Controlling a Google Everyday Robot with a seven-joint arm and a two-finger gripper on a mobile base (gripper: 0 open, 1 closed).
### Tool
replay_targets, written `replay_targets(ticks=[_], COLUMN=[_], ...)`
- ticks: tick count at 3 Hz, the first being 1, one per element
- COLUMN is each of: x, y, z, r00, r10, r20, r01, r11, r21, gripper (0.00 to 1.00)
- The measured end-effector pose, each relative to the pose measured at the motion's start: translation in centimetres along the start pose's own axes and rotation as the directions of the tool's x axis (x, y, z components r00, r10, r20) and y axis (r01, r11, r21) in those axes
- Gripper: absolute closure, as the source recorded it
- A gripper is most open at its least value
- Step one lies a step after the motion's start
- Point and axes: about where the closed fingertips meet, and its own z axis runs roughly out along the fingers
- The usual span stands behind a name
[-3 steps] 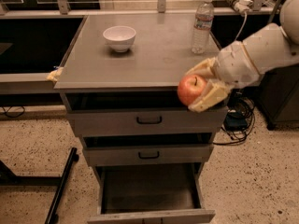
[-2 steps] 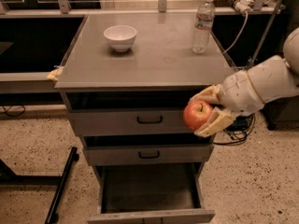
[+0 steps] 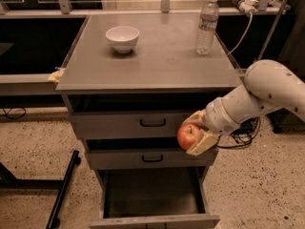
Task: Place apple into bottom drawer
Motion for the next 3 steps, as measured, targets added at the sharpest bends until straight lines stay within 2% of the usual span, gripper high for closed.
replay_targets(ticks=[1, 2, 3], x=[0.0, 1.1, 3.2], y=[-0.2, 0.0, 1.3], z=[0.5, 1.6, 4.3], r00=[1.0, 1.0, 0.998], r10=[-0.004, 0.017, 0.03], r20=[-0.006, 0.014, 0.049], r01=[0.004, -0.017, -0.03], r11=[1.0, 0.9998, 0.9996], r21=[-0.006, 0.004, 0.003], gripper=[1.0, 1.0, 1.0])
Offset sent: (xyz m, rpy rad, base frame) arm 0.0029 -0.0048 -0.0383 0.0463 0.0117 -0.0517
